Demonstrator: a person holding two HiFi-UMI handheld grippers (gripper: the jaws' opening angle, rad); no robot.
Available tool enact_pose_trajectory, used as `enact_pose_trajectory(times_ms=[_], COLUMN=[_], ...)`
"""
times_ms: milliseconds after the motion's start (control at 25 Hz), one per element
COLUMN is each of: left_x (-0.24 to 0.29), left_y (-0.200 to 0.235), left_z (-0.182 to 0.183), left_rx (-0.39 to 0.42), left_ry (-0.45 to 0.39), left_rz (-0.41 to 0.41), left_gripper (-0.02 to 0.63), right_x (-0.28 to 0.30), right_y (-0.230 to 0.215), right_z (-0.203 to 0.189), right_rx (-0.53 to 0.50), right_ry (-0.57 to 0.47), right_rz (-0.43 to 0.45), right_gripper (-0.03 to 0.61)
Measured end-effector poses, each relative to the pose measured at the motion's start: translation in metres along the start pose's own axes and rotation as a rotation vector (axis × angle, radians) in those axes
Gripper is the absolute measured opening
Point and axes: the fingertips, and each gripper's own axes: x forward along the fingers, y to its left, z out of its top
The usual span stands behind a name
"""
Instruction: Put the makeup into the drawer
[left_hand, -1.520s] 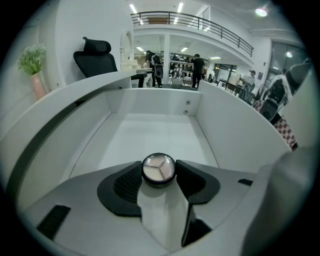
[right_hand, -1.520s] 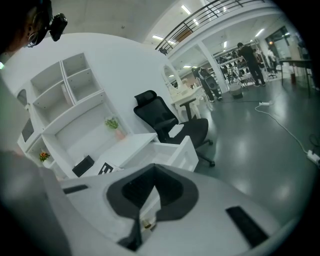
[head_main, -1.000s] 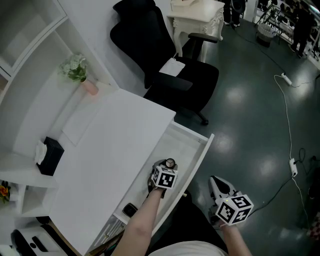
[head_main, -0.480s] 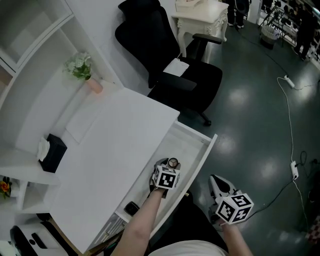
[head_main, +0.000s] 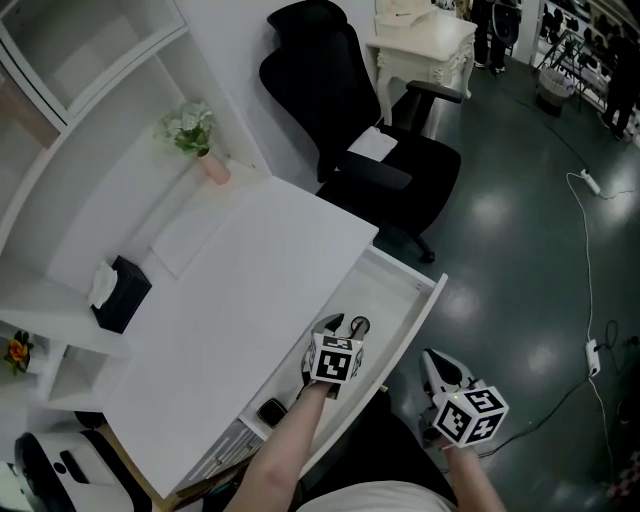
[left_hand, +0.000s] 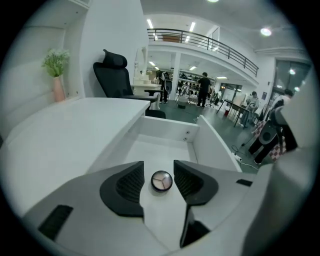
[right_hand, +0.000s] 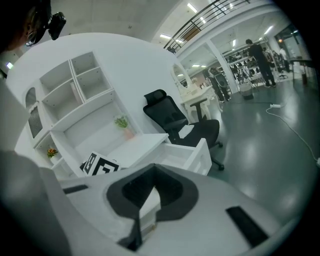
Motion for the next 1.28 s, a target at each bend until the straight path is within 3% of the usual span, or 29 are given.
enact_pose_trajectory(times_ms=[480,1280], left_x=[-0.076,-0.193], left_y=[0.016,0.044], left_z=[0.021,0.01], left_rx=[-0.078,-0.175], left_ry=[-0.135,-0.318], left_rz=[0.047,0.117], left_gripper=[0.141,0.075], right_x=[0.003,-0.003], right_y=[0.029,0.087], right_z=[0.001,0.003], right_rx=[-0.062,-0.171], right_ry=[-0.005,-0.025], right_rz=[0.039,0.102], right_gripper=[0.003,0.003])
